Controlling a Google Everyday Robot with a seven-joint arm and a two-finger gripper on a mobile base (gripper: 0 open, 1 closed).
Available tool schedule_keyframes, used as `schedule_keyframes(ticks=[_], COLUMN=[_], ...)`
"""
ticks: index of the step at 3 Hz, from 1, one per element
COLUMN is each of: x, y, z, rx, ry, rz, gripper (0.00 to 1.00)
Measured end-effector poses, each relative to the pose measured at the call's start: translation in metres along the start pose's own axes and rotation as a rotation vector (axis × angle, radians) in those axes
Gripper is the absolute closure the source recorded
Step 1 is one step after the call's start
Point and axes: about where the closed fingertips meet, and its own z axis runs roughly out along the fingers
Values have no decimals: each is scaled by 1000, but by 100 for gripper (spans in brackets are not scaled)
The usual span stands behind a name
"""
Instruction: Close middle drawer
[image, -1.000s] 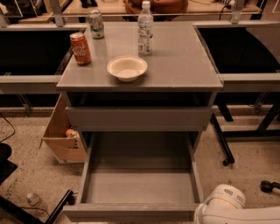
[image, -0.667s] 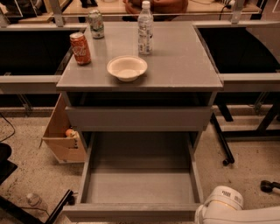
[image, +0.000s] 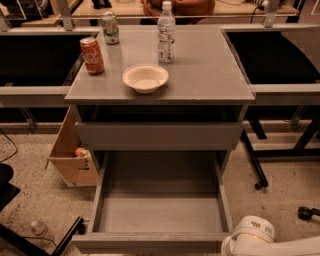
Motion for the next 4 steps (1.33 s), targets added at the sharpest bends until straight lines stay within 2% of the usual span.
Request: schedule_keyframes(ticks=[1,2,3,4], x=[-8,-17,-25,-40], y=[-4,-11,-19,-39], z=[32,65,76,88], rx=[16,48,76,124], ry=[-52,-114,-149,-187], rz=[12,-20,-51,-101], gripper=[100,100,100,100])
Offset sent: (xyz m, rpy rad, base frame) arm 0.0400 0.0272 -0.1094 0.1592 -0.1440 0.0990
